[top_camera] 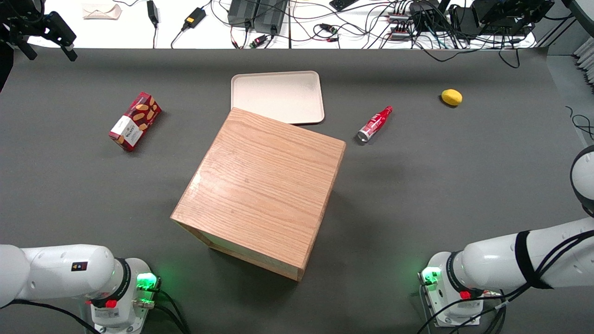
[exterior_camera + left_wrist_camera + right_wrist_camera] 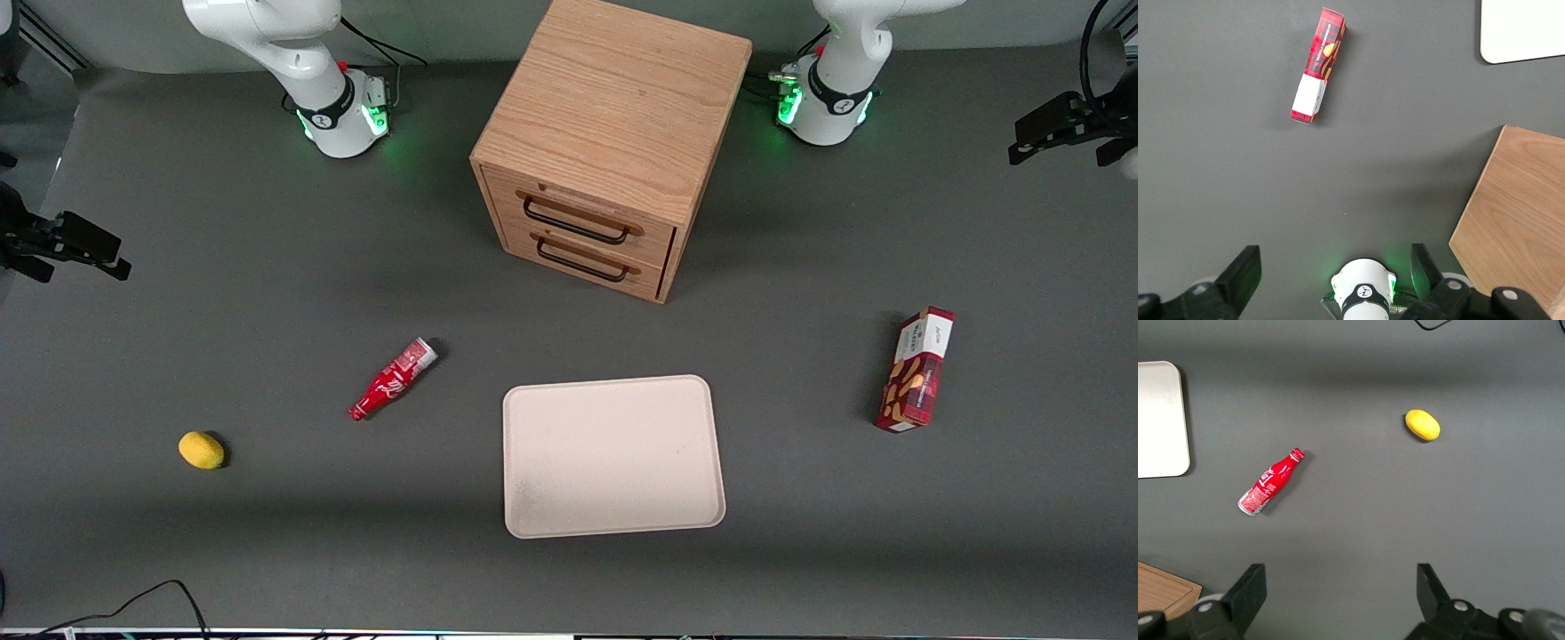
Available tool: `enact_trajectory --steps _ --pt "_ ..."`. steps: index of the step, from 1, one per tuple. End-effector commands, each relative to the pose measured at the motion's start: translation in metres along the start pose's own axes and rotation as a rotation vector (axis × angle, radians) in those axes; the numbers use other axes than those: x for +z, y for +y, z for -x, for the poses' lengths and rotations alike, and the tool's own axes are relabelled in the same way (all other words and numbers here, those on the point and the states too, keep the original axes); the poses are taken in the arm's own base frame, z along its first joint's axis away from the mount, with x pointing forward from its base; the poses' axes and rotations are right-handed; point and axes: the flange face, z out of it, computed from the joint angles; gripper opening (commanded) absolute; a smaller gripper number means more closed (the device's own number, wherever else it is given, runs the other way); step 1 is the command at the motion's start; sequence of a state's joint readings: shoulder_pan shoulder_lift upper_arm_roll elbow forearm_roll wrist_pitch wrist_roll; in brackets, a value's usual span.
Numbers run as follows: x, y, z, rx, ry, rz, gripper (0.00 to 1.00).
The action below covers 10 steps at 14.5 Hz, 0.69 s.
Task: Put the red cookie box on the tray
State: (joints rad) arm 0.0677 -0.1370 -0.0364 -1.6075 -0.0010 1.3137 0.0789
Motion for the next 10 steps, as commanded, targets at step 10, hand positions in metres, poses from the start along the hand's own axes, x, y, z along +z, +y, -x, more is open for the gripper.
enact_trajectory --steps 10 --pt "-0.001 -0.006 -0.007 -0.009 0.026 -0.018 1.0"
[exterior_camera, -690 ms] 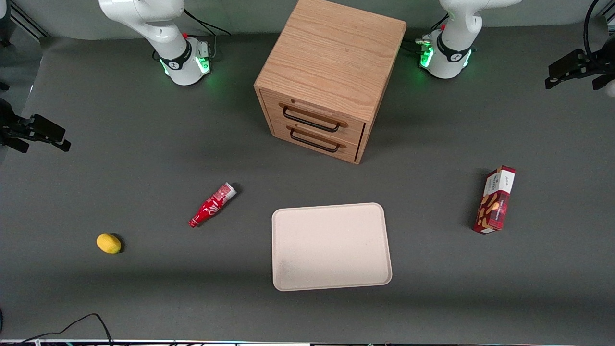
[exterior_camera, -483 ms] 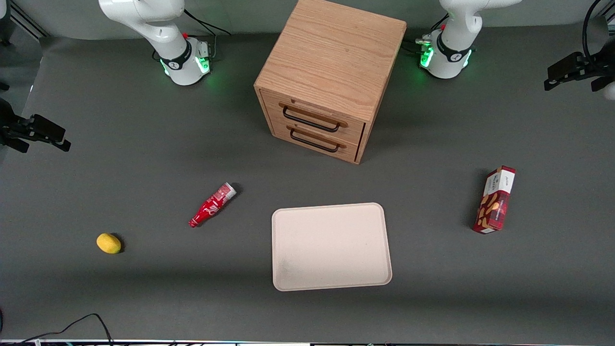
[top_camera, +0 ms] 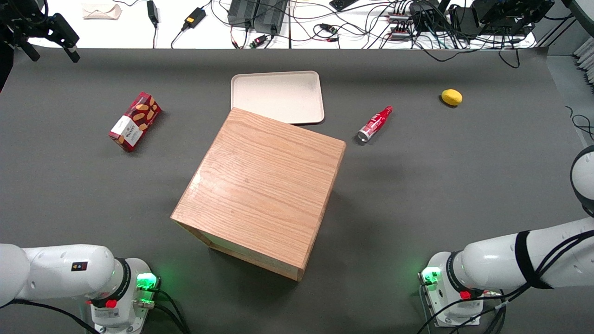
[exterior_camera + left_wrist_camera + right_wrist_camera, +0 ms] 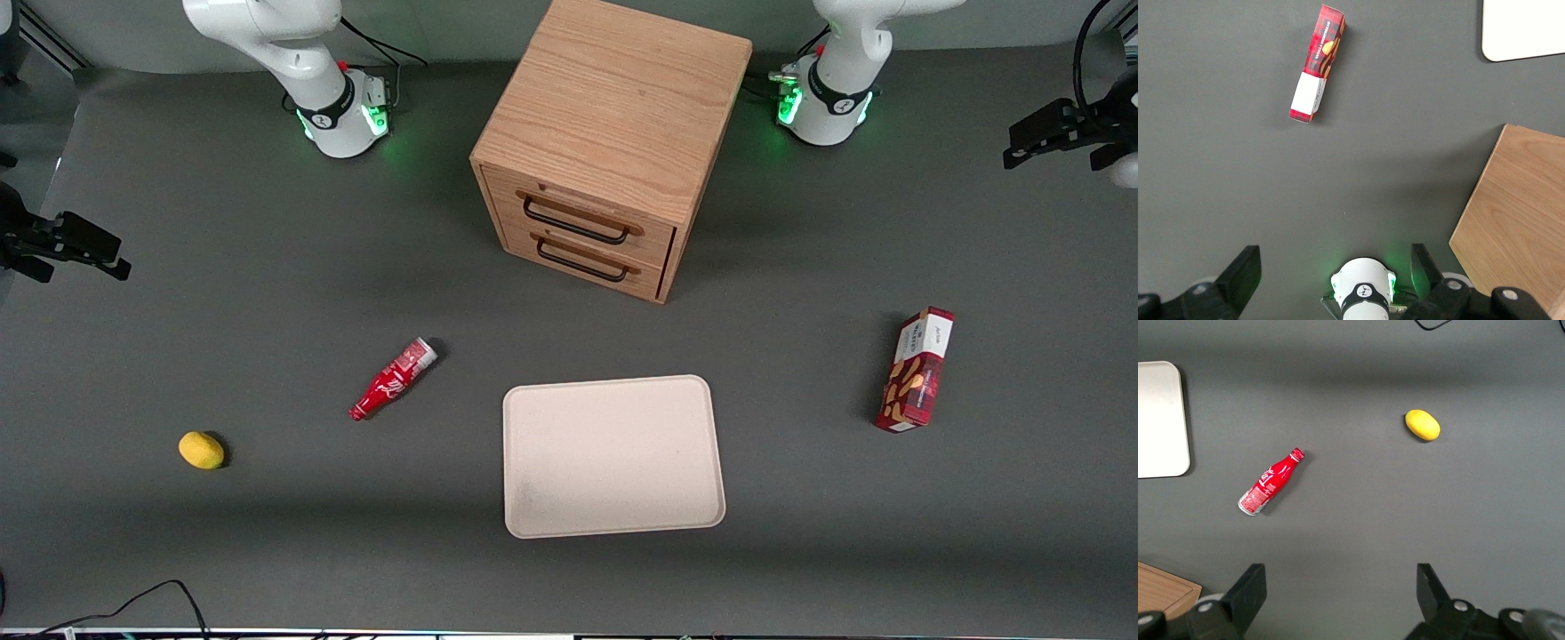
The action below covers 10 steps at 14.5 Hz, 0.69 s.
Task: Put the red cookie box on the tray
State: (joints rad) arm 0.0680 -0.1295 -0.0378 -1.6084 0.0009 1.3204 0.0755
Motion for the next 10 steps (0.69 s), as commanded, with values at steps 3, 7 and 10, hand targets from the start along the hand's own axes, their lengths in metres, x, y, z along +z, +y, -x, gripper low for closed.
enact_trajectory --steps 3,7,10 --pt "0.015 -0.041 -0.02 0.119 0.014 0.0 1.0" --pt "0.08 -0.061 -0.075 0.308 -0.04 0.014 1.0" --pt "0.152 -0.068 -0.105 0.394 -0.038 0.016 1.0"
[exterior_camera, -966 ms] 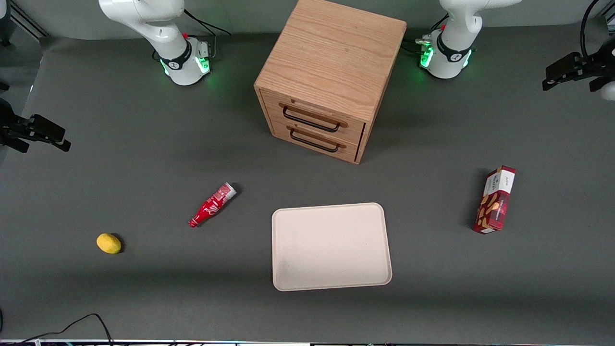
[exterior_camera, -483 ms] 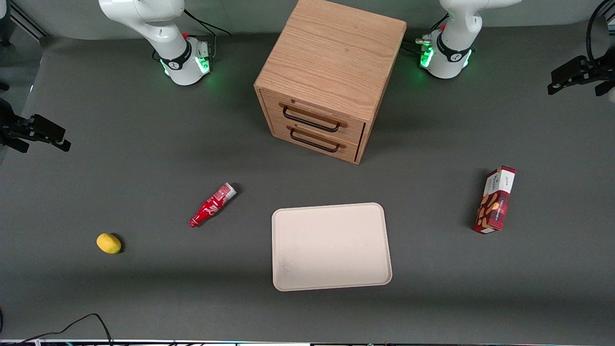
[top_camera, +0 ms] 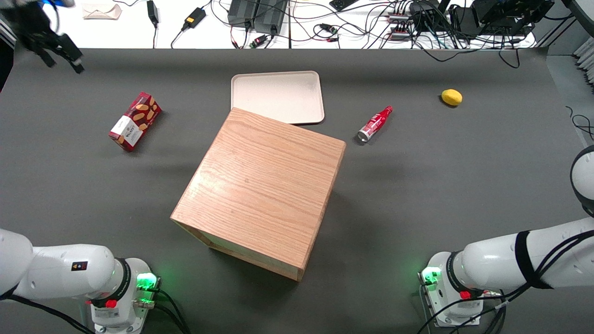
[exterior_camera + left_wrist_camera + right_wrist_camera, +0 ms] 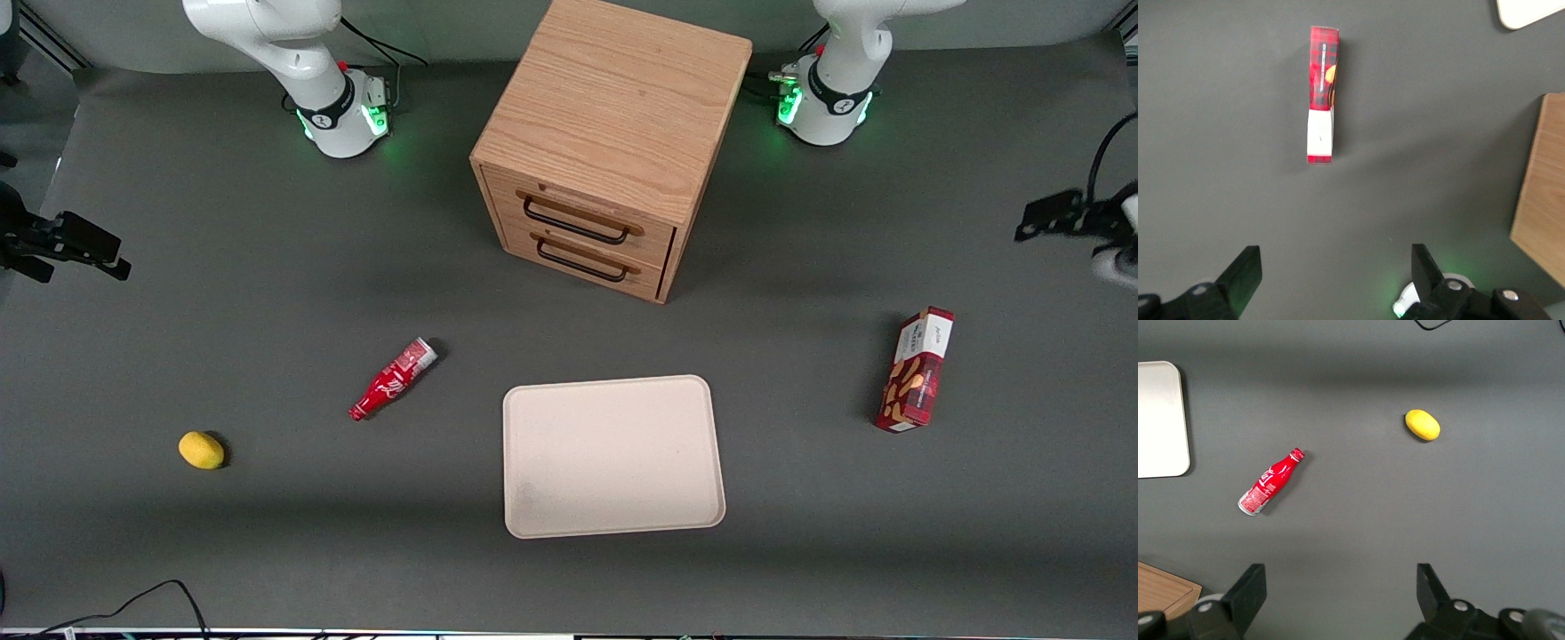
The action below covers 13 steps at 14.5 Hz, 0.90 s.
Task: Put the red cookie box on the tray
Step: 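Lower the left gripper onto the red shortbread box and close it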
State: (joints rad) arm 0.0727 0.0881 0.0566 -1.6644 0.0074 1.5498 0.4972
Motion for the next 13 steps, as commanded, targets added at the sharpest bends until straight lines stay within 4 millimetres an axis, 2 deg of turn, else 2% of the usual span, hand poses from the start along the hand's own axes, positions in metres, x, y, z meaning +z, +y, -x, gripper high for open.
enact_trajectory --steps 1,3,5,7,9,13 --pt "0.072 -0.018 -0.017 0.067 0.016 -0.006 1.0" --pt "0.135 -0.022 -0.027 0.076 0.058 -0.026 1.0" --pt "0.176 -0.027 -0.037 0.084 0.073 -0.038 1.0" --pt "0.207 -0.032 -0.048 0.079 0.076 -0.035 1.0" --pt "0.229 -0.035 -0.057 0.076 0.101 -0.037 1.0" --pt "0.262 -0.036 -0.07 0.063 0.149 -0.047 1.0"
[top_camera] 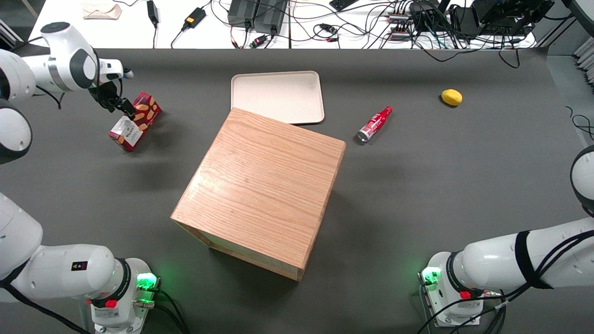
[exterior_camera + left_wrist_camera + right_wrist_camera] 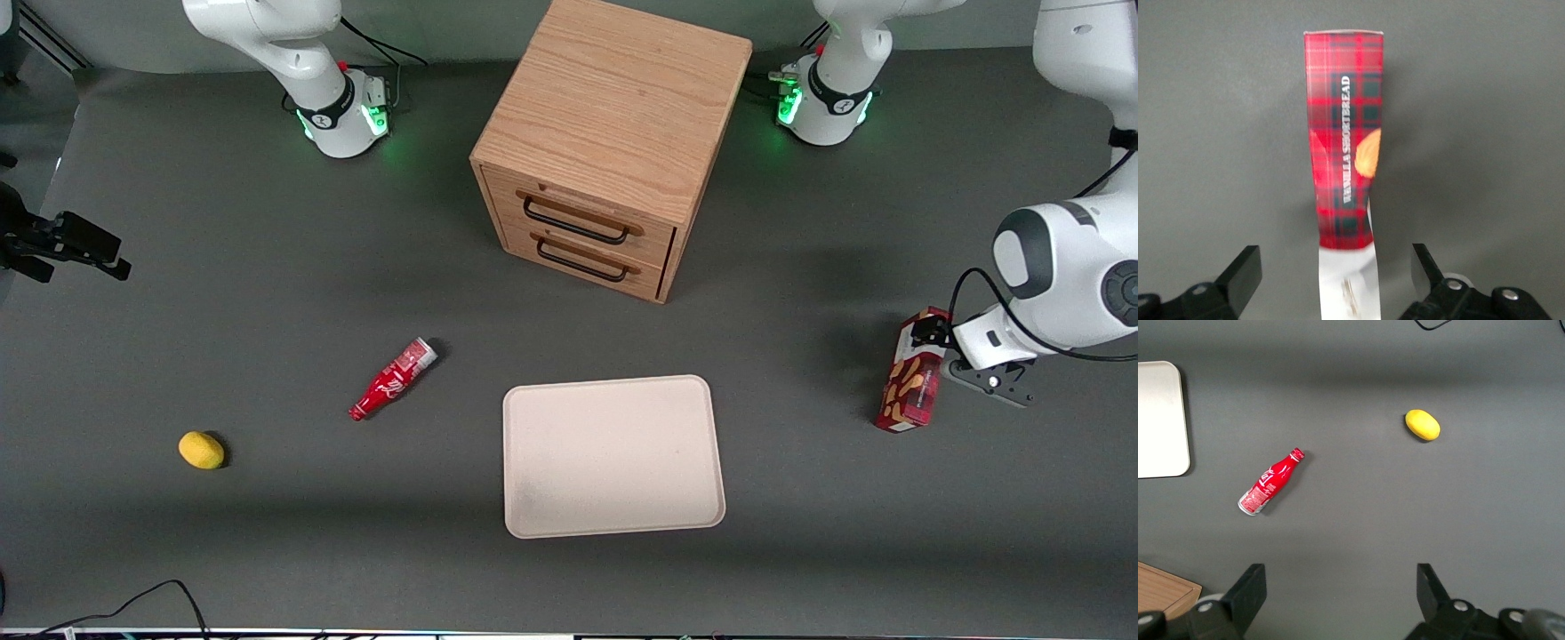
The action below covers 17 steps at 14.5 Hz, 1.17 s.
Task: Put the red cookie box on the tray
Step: 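Lower the left gripper onto the red shortbread box and close it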
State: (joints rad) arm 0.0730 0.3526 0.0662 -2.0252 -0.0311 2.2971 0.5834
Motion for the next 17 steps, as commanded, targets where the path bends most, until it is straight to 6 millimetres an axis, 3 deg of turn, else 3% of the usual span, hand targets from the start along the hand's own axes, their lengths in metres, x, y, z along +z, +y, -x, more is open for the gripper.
enact_trajectory --steps 1,3,6,7,12,15,17 --pt "0.018 0.002 -0.005 0.0 0.042 0.003 1.0" --pt "0.025 0.004 -0.006 0.002 0.034 0.011 0.95" --pt "0.032 0.005 -0.006 -0.019 0.034 0.03 0.05" --pt "0.033 0.004 -0.006 -0.027 0.037 0.038 0.0" --pt "0.027 0.001 -0.008 -0.029 0.04 0.039 0.0" --pt "0.001 -0.003 -0.016 -0.023 0.041 0.045 0.0" --pt "-0.044 -0.008 -0.023 -0.026 0.017 0.073 0.0"
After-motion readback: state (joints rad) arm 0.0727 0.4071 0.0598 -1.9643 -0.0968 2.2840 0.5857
